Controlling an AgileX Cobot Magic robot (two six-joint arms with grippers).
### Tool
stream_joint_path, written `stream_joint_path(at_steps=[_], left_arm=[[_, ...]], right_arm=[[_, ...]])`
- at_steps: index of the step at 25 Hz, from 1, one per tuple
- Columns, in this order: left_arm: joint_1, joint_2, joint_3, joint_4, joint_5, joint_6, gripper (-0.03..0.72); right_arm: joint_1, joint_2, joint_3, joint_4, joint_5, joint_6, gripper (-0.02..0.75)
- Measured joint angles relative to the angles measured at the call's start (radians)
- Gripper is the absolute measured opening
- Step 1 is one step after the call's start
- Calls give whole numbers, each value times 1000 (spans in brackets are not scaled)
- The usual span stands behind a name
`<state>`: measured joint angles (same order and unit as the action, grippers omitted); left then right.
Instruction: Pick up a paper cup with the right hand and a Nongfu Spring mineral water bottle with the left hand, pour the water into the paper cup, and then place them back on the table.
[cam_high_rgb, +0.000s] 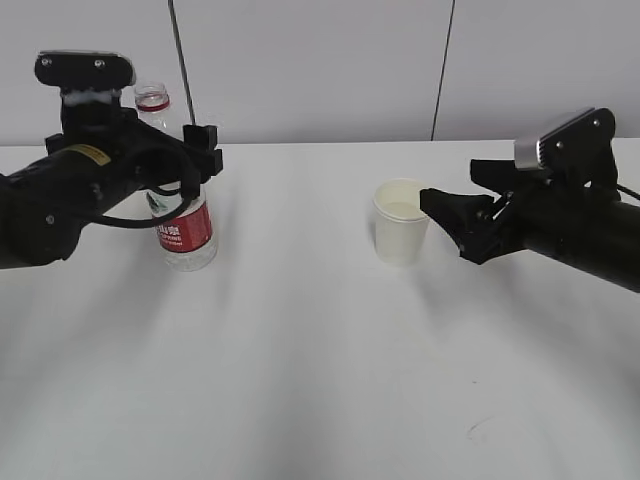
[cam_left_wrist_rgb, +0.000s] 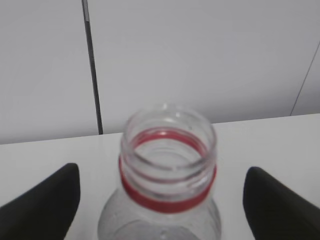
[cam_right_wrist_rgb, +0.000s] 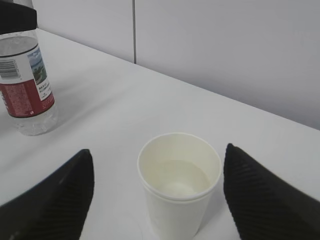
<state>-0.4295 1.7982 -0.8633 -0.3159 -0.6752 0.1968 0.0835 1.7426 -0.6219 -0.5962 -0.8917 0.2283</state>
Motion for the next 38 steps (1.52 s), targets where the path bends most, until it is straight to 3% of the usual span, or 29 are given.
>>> stream_joint_path(at_steps=[14,19,23,30,38], left_arm=[[0,-207,0,-11,98,76,593],[0,-233,-76,-32,266,90,593],[15,-233,-224,-31,499,128,593],[102,-233,-510,-4,815,130,593],[279,-234,-756,194,1275,112,592]], right_arm=[[0,-102,-42,-16,68,122,596],[0,-141,-133,-65,144,242,596],[0,-174,-246,-230,245,396,595],[0,-218,-467,-598,509,833,595],[0,-274,-533,-950,590,1208,595]])
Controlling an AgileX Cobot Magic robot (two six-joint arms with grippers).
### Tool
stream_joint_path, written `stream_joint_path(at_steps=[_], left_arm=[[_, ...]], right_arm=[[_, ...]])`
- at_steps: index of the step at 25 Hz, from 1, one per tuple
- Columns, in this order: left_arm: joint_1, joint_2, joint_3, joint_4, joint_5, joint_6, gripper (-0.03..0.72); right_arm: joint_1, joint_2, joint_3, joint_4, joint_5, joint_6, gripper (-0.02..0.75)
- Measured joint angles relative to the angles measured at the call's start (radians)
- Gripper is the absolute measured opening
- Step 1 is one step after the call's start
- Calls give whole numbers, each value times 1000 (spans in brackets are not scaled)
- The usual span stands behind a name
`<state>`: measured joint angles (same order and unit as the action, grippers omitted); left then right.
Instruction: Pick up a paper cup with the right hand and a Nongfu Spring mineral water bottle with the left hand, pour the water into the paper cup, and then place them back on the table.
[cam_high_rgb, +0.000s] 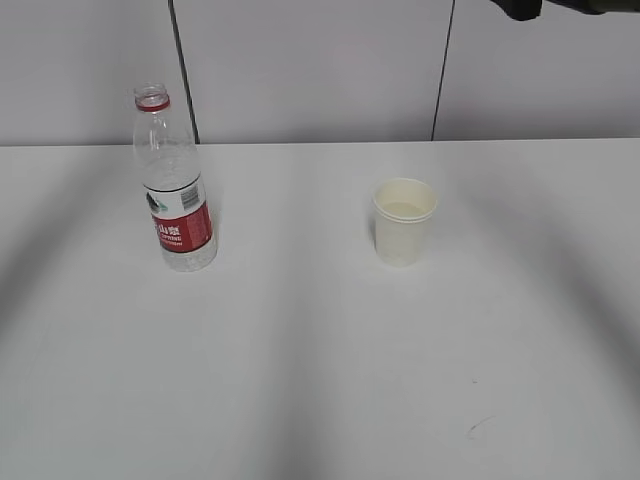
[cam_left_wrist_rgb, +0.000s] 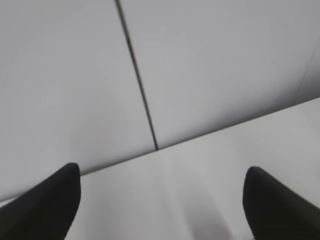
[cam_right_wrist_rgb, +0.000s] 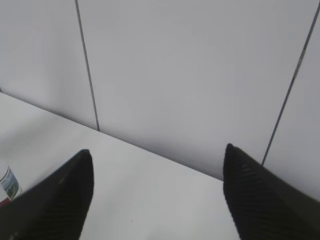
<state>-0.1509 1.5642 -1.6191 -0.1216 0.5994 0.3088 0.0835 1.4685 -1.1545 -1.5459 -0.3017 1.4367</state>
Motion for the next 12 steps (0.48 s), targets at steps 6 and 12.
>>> stream_joint_path(at_steps=[6,12], left_arm=[[55,-2,-33,57,250,-94,584],[55,-2,-33,143,518,-244,564]], right_arm=[[0,0,0,-157,9,128,595],[0,0,0,-200,9,143,587]])
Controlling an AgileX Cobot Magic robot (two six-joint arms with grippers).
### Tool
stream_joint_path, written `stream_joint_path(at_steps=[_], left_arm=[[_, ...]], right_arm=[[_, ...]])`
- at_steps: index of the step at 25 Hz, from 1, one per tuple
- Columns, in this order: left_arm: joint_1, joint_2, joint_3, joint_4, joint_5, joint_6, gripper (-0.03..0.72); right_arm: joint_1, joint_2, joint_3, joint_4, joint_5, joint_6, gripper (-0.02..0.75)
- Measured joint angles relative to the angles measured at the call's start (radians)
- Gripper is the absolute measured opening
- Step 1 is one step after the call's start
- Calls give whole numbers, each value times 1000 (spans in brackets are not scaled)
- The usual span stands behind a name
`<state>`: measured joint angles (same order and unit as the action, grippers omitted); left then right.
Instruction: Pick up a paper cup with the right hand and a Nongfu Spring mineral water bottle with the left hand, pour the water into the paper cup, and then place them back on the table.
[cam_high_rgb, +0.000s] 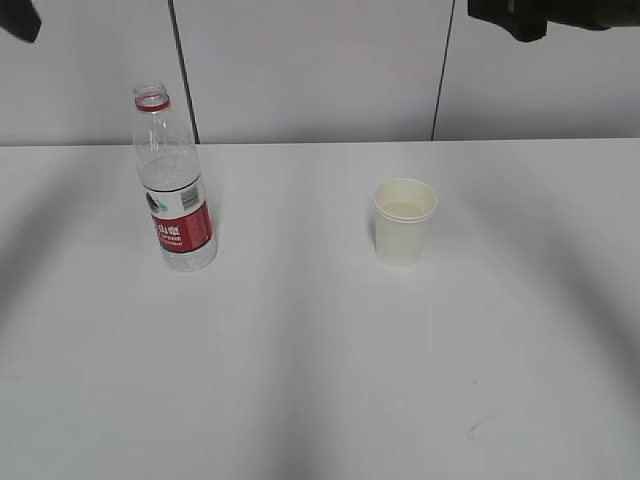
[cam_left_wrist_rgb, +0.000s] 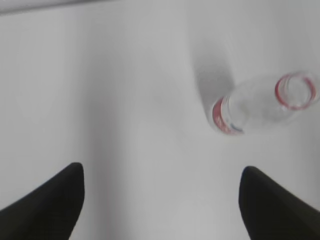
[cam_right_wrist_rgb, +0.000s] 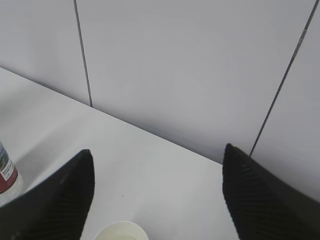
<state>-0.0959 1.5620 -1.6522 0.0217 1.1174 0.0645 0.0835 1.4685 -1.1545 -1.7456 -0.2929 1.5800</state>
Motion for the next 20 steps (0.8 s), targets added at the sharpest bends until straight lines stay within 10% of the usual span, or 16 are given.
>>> stream_joint_path(at_steps=[9,20], left_arm=[[0,-46,11,34,128,-64,533],[0,-387,330,35,138,-72,517]], right_arm=[[0,-44,0,-18,39,5,585],[0,-62,0,-93,55,6,585]])
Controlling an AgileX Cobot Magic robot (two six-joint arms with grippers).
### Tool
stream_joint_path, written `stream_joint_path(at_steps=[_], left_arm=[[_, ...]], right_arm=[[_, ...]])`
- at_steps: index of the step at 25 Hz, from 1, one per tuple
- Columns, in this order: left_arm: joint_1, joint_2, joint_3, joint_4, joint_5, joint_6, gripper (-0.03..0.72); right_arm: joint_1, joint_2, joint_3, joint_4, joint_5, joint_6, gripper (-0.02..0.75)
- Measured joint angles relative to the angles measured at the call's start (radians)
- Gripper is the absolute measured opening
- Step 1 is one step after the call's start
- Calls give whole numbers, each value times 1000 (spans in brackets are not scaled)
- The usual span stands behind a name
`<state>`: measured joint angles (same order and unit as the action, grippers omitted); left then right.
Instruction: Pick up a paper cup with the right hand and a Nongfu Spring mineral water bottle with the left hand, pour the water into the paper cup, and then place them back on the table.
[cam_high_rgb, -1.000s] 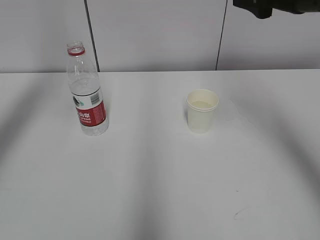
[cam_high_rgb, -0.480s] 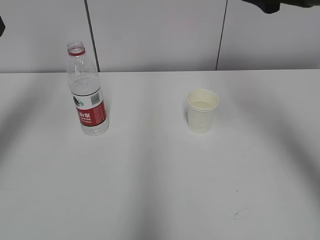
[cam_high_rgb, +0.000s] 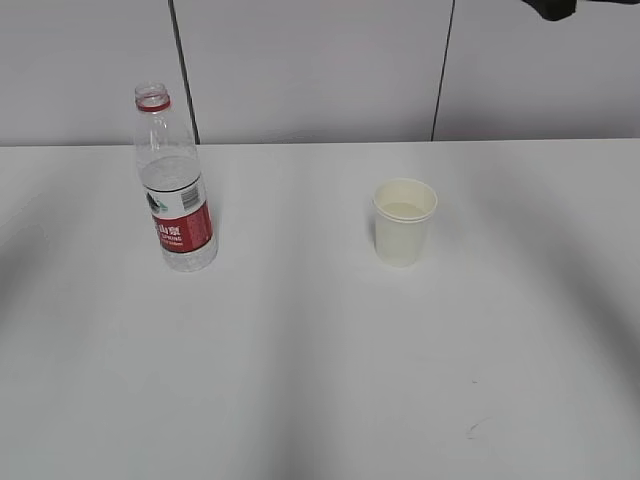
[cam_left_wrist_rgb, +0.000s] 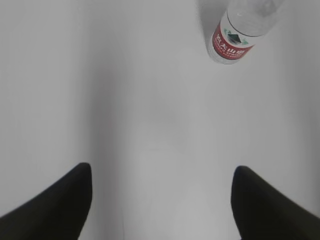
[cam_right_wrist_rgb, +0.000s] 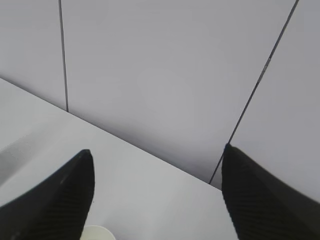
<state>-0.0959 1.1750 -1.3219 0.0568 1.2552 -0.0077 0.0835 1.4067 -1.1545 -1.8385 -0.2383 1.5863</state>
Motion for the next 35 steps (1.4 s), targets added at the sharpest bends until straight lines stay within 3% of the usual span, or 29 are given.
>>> stream_joint_path(at_steps=[11,20,27,35], left_arm=[[0,-313,189,-6,6,-2,507],[0,-624,439,-40,2,-2,480],[0,-784,662,-57,-198,-2,469],[0,-945,779,-57,-374,22,467]], right_arm=[[0,-2,0,-4,0,0,585],[0,-12,0,-6,0,0,585],[0,-12,0,-6,0,0,585],[0,-12,0,-6,0,0,585]])
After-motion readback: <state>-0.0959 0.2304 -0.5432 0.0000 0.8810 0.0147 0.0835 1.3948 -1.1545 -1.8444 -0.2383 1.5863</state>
